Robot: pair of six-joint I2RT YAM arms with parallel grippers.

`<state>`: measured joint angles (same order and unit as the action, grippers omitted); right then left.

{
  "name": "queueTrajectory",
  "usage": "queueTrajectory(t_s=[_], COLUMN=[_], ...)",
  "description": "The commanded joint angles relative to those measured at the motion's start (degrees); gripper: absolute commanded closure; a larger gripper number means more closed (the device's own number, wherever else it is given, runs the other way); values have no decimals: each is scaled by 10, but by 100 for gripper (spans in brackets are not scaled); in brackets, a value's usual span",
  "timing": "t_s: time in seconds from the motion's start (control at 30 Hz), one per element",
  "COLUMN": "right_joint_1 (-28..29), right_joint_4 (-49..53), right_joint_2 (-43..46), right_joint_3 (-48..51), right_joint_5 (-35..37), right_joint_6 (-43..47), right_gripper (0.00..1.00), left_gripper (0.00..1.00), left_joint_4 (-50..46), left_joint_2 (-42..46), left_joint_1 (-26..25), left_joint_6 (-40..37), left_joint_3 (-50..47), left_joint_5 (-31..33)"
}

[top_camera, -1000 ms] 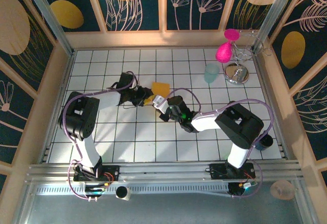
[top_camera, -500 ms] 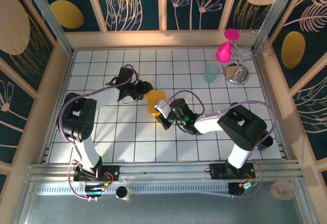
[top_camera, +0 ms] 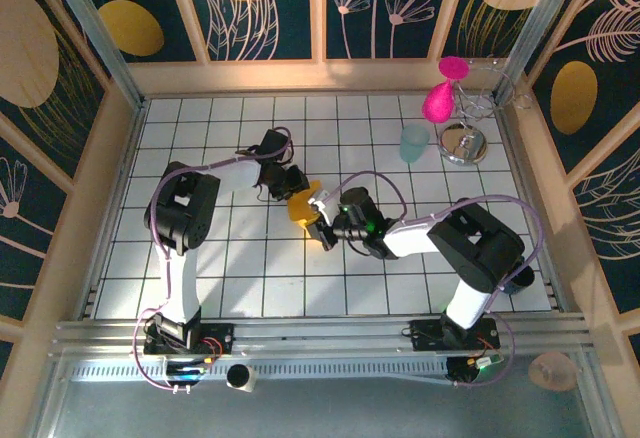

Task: Fold a paper plane with a square sheet of paper (pick it up from the middle)
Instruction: Third fold the triangle at the center of the table.

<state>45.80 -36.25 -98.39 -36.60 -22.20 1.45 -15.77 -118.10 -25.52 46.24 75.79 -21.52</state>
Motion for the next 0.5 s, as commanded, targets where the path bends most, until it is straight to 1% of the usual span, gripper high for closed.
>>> queueTrajectory(t_s=[0.0,0.07,0.23,0.47], right_joint_1=[-9,-12,-23,-30], right_joint_4=[-13,-5,4,32], right_joint_2=[-1,-3,-8,-25], right_joint_3=[0,-4,-10,-28], right_joint_5=[-10,-7,29,60], right_joint_6=[-48,-65,-98,-107], right_gripper=[100,100,100,100], left_gripper=[78,78,79,79], left_joint_4=[-59,-65,-72,-68], left_joint_2=[-24,-33,-49,-56], left_joint_1=[-6,-6,-7,-8], left_joint_6=[-29,-35,-44,-50], left_joint_3=[17,20,17,17], left_joint_5=[33,36,42,33])
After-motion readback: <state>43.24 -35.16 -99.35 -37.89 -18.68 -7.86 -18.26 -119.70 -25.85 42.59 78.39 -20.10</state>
